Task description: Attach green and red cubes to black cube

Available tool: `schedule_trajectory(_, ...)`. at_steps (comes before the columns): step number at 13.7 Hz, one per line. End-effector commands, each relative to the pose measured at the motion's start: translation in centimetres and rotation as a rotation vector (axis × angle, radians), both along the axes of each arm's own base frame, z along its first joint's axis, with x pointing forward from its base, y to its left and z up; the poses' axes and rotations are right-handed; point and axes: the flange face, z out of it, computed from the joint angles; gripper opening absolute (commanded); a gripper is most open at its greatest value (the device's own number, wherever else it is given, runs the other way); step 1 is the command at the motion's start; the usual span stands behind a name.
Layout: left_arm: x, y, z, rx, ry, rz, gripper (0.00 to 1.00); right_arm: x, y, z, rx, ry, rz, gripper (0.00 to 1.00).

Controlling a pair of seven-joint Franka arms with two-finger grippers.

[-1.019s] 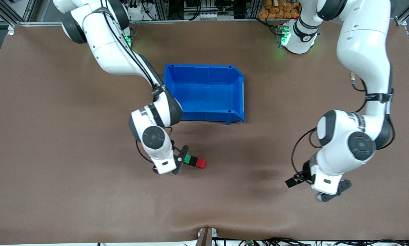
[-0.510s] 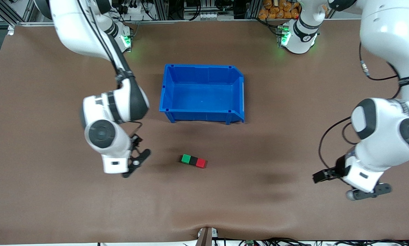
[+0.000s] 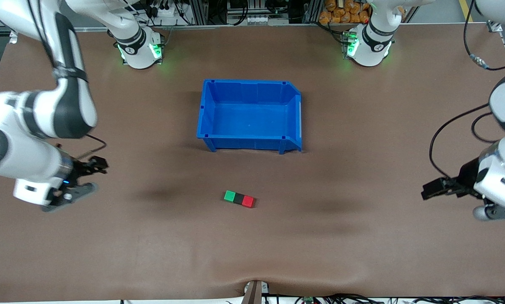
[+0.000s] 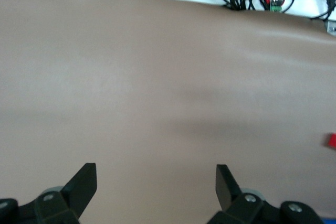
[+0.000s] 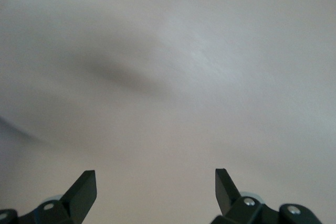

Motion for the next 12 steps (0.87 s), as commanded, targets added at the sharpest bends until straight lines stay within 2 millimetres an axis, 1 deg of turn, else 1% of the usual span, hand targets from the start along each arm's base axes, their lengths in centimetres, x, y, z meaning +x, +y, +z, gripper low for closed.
schedule_trajectory(1,-3.2,1.9,3.3,0.021,0.057,-0.018,1.0,-3.6,-5.3,3.3,0.037,-0.012,-0.108,1.0)
schedule_trajectory(3,-5.5,1.9,5.7,0.02,0.079,-0.022,1.0,-5.2,-9.2,5.5,0.046,-0.002,-0.181,1.0)
schedule_trajectory(4,-6.6,2.8,6.5,0.023,0.079,-0.011,1.0,-6.0,-10.8,6.3,0.051,0.005,-0.208,1.0)
schedule_trajectory(5,-7.9,3.9,7.9,0.026,0.065,-0.013,1.0,-6.6,-12.1,6.9,0.054,0.011,-0.232,1.0)
schedule_trajectory(6,-9.6,4.0,9.2,0.027,0.056,-0.03,1.0,-7.2,-13.1,7.6,0.057,0.009,-0.252,1.0)
schedule_trajectory(7,-11.4,4.2,10.0,0.016,0.055,-0.025,1.0,-7.5,-13.4,7.9,0.061,0.011,-0.272,1.0)
schedule_trajectory(9,-14.1,4.4,11.4,0.019,0.042,-0.014,1.0,-7.9,-12.1,8.5,0.091,0.028,-0.416,1.0)
schedule_trajectory(10,-15.3,5.4,11.7,0.018,0.043,0.004,1.0,-8.1,-11.7,8.9,0.099,0.034,-0.478,1.0)
schedule_trajectory(11,-16.5,5.5,11.9,0.016,0.045,0.007,1.0,-8.2,-11.5,9.3,0.105,0.03,-0.517,1.0)
schedule_trajectory(12,-17.4,5.7,12.3,0.019,0.039,0.0,1.0,-8.5,-11.3,9.9,0.107,0.029,-0.538,1.0)
